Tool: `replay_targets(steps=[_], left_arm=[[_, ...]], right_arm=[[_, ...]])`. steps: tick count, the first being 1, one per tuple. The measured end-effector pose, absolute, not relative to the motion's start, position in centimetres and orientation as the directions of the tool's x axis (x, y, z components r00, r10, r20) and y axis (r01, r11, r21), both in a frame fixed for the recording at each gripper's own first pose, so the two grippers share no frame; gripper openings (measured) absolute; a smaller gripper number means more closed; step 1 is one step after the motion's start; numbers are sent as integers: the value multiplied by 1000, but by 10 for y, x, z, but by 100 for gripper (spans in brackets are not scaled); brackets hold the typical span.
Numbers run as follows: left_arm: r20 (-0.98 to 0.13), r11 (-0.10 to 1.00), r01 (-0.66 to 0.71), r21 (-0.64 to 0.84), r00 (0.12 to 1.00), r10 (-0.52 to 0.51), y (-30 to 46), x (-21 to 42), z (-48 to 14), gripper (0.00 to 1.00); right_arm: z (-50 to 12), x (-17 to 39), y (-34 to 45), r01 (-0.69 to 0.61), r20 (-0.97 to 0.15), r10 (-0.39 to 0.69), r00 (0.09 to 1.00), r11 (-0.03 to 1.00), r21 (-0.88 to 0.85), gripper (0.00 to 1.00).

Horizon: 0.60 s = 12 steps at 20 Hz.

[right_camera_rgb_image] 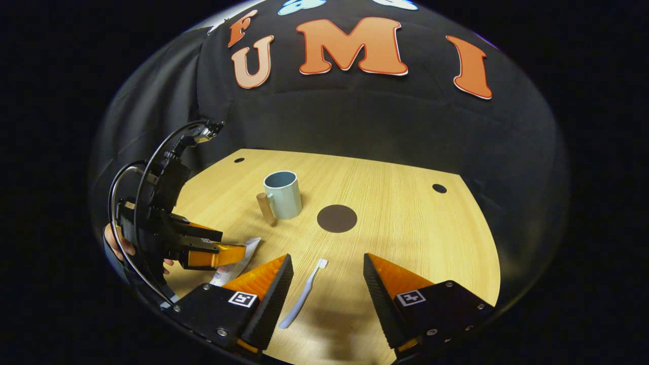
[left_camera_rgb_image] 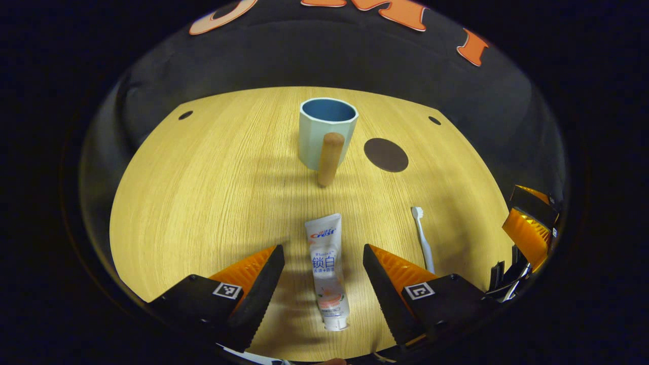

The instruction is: Put the toothbrush and toothpaste on the desktop into the cup, then pick up the cup and place it on the coaster on the desktop.

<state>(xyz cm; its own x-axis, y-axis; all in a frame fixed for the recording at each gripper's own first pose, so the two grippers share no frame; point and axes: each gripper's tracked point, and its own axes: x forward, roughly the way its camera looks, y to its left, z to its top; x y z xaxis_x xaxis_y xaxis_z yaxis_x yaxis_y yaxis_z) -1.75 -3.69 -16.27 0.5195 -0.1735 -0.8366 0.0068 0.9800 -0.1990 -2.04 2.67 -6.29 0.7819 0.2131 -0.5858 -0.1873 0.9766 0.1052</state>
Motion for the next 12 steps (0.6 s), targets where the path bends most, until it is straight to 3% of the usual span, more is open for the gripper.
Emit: replay_targets(steps=[10,12], left_arm=[[-897,974,-63,-219,406,-175,-44,-33,-190,97],[-908,976,-77,-202,390,-157,-42,-33,-192,82]], right_arm=[[-105,-30,37,-148,-714,219,665,976,162,82],[-107,-30,43,-155,-725,230,649,973,169,81]])
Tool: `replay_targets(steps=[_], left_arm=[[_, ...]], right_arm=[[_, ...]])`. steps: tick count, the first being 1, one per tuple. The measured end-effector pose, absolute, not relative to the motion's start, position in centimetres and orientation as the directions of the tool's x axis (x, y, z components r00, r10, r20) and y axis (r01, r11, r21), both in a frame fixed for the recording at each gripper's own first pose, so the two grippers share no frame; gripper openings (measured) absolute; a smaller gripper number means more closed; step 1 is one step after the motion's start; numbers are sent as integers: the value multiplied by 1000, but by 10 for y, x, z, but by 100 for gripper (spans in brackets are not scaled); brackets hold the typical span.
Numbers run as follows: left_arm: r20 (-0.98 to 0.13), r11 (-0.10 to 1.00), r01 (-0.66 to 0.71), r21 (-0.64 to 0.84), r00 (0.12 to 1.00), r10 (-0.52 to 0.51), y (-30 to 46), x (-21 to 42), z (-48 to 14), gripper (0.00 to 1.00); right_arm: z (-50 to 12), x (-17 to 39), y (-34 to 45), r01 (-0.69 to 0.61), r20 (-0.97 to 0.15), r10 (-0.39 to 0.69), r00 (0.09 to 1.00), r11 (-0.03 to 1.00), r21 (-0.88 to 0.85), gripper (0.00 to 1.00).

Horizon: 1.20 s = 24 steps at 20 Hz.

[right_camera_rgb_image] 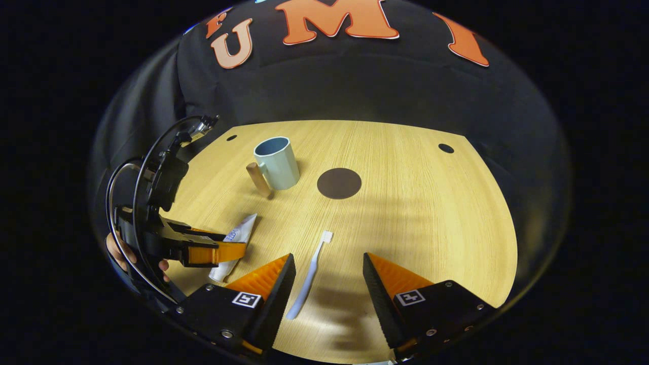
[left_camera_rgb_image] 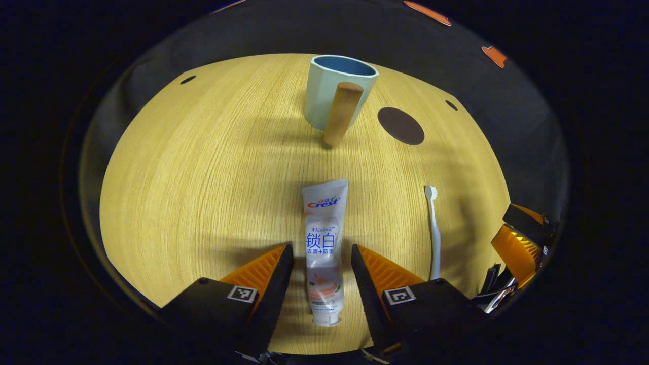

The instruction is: Put the toothbrush and toothpaste on the desktop into the cup, then pick up the cup and place it on the coaster on the desktop.

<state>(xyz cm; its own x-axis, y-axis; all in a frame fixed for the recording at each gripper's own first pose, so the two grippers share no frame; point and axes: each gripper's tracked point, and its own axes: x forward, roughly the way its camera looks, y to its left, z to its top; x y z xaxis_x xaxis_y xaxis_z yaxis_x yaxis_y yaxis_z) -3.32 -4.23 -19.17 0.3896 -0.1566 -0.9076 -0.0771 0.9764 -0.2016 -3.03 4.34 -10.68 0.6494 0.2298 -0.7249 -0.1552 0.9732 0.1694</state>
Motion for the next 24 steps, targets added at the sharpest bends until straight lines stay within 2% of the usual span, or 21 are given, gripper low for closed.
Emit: replay_targets(steps=[1,2,4,6,7,8,10,11,15,17,19,24], left_arm=[[-910,977,-81,-196,387,-151,-41,-33,-194,78],[-912,976,-87,-198,381,-151,-42,-35,-194,63],[-914,974,-97,-205,374,-156,-44,-41,-203,56],[-913,971,-102,-215,375,-163,-46,-35,-194,43],[-911,968,-111,-224,378,-168,-48,-34,-196,42],[-905,967,-105,-234,387,-177,-48,-34,-192,34],[-893,961,-106,-255,406,-192,-47,-37,-185,34],[-890,962,-94,-257,410,-198,-46,-35,-187,27],[-875,958,-85,-275,434,-212,-47,-33,-184,26],[-870,956,-84,-282,443,-218,-47,-34,-181,26],[-863,955,-83,-285,456,-218,-45,-34,-177,26],[-838,954,-61,-295,495,-228,-42,-31,-169,25]], right_arm=[[-108,-29,46,-160,-728,234,644,972,172,81],[-112,-30,50,-162,-734,236,637,972,172,81],[-118,-30,56,-157,-751,237,617,971,178,81],[-125,-30,63,-148,-767,245,593,970,195,81],[-132,-31,67,-149,-774,253,581,968,204,81],[-136,-32,69,-152,-778,258,572,966,209,81],[-143,-32,72,-147,-797,255,548,967,208,81],[-147,-34,75,-141,-806,257,533,966,214,81],[-165,-37,79,-119,-842,260,473,965,232,80],[-171,-42,83,-98,-861,270,431,963,253,72],[-179,-48,87,-87,-881,274,386,961,262,67],[-188,-53,86,-83,-908,248,339,969,234,52]])
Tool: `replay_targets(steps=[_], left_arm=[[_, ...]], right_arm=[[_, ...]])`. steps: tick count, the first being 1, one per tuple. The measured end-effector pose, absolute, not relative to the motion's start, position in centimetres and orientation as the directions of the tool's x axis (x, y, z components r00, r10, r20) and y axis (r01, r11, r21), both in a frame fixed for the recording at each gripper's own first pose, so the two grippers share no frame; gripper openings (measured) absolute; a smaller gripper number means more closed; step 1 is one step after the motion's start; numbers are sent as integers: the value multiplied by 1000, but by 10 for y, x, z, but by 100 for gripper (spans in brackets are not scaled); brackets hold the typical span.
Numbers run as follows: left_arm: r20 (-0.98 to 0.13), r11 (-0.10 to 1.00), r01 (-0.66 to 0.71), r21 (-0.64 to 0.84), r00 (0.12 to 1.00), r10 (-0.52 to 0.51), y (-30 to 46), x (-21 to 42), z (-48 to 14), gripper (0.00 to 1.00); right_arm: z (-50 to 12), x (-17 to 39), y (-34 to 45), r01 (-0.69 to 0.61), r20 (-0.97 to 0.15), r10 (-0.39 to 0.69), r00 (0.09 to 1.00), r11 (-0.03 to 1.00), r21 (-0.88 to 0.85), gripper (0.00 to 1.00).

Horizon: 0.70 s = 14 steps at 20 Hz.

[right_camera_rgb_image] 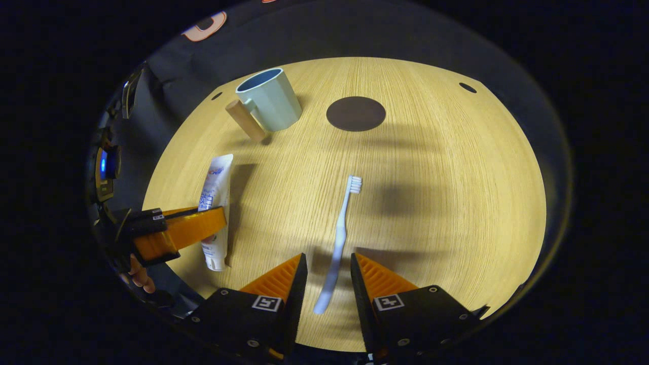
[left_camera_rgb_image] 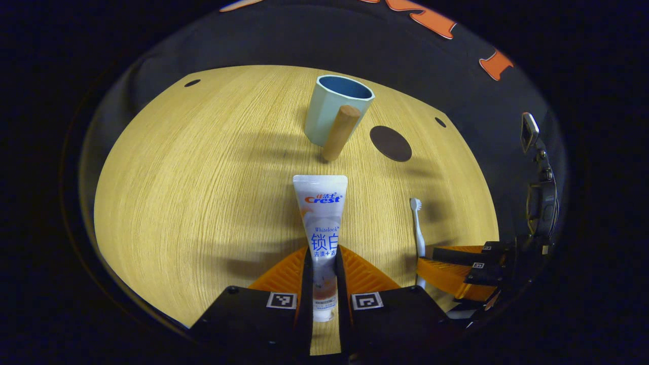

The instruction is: Put the toothbrush and toothpaste on the desktop into the cup, then pick up the cup and place it on the coaster on the desktop.

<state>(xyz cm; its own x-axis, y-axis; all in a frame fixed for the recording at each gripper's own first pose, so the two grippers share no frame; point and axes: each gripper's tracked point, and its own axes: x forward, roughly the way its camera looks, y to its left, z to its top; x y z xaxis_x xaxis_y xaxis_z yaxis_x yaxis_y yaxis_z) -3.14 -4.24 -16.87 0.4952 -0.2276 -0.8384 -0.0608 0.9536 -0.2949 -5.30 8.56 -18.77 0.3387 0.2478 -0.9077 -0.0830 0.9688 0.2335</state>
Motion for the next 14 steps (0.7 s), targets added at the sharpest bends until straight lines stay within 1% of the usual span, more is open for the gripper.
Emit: replay_targets(steps=[1,3,4,5,6,7,9,13,14], left_arm=[[-835,953,-57,-298,499,-231,-43,-31,-168,25],[-833,951,-54,-305,500,-238,-45,-30,-168,25],[-832,950,-56,-308,501,-240,-45,-30,-168,25],[-829,950,-54,-307,505,-239,-44,-31,-166,25],[-828,951,-57,-303,510,-233,-42,-30,-165,26],[-826,952,-56,-302,515,-231,-42,-29,-165,26],[-820,951,-55,-305,523,-233,-42,-28,-162,25],[-804,949,-39,-312,544,-241,-42,-24,-161,25],[-801,950,-40,-310,549,-238,-41,-23,-160,25]], right_arm=[[-191,-51,87,-82,-910,244,335,970,230,48],[-197,-52,87,-82,-922,230,311,973,215,43],[-196,-48,88,-78,-916,233,326,973,219,43],[-199,-47,85,-70,-920,228,318,974,217,41],[-197,-42,81,-59,-918,220,331,975,213,39],[-201,-42,78,-49,-919,214,331,977,210,30],[-199,-42,78,-61,-917,228,327,974,220,14],[-196,-41,76,-84,-896,264,357,964,251,7],[-196,-41,76,-88,-891,272,365,962,257,7]])
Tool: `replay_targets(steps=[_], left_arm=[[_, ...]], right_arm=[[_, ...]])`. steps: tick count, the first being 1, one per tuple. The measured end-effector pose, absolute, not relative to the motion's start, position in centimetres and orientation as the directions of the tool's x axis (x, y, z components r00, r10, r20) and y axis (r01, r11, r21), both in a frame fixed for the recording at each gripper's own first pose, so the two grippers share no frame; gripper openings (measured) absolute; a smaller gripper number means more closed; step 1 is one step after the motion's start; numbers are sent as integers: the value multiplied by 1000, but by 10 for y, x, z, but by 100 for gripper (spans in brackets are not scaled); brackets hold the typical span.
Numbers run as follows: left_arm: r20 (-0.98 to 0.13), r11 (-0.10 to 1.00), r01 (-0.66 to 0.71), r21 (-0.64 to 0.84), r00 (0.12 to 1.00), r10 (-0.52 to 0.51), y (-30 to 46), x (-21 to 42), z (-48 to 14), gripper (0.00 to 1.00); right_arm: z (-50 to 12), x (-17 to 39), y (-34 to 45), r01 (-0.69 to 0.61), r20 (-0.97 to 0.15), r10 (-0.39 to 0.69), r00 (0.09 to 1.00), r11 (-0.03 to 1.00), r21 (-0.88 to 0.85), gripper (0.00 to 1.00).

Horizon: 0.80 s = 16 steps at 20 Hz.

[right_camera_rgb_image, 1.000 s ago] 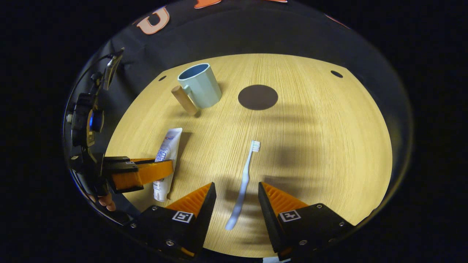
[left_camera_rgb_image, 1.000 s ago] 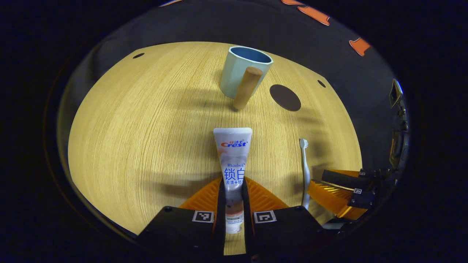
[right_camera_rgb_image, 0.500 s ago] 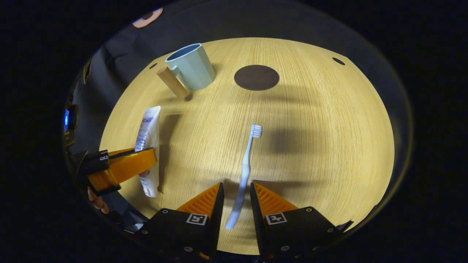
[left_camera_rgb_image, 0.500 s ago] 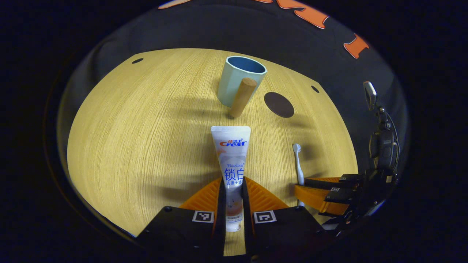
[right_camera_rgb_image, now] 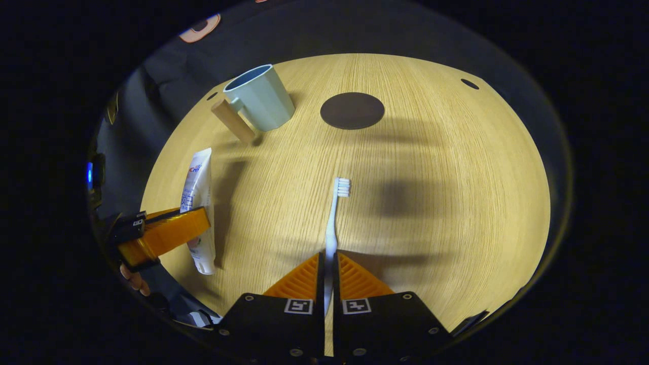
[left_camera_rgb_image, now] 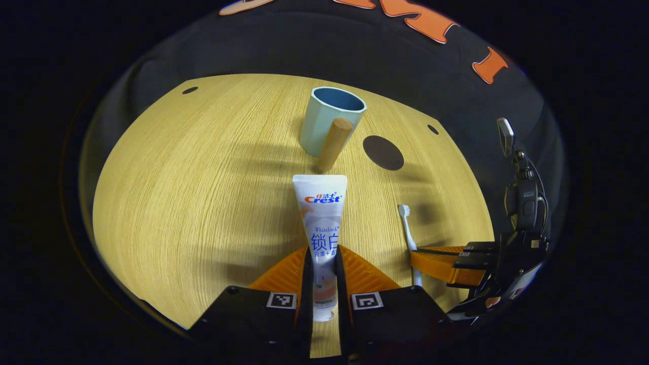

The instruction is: Put the toothbrush and toothpaste on the desktop into the cup, then pick up the cup and place it on the coaster on the desktop.

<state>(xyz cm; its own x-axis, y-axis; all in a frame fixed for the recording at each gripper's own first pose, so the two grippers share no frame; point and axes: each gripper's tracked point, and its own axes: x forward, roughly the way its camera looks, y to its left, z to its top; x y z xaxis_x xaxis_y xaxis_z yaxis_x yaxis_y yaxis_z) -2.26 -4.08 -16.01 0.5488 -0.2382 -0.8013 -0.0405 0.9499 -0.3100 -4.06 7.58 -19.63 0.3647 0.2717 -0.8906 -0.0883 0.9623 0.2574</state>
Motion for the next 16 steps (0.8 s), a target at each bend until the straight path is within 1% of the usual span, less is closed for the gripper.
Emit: replay_targets(steps=[3,5,8,13,16], left_arm=[[-793,951,-37,-308,562,-235,-41,-22,-159,26],[-781,947,-12,-321,569,-258,-43,-21,-157,25],[-760,949,9,-315,597,-258,-43,-17,-153,25],[-702,937,36,-348,652,-286,-49,-7,-139,25],[-666,938,55,-343,690,-284,-47,-1,-127,25]], right_arm=[[-199,-39,75,-88,-879,274,390,961,260,6],[-194,-37,75,-91,-865,285,414,958,272,6],[-184,-31,78,-121,-818,343,461,938,325,6],[-172,-26,71,-140,-752,371,545,924,355,6],[-158,-18,59,-123,-706,367,606,920,372,6]])
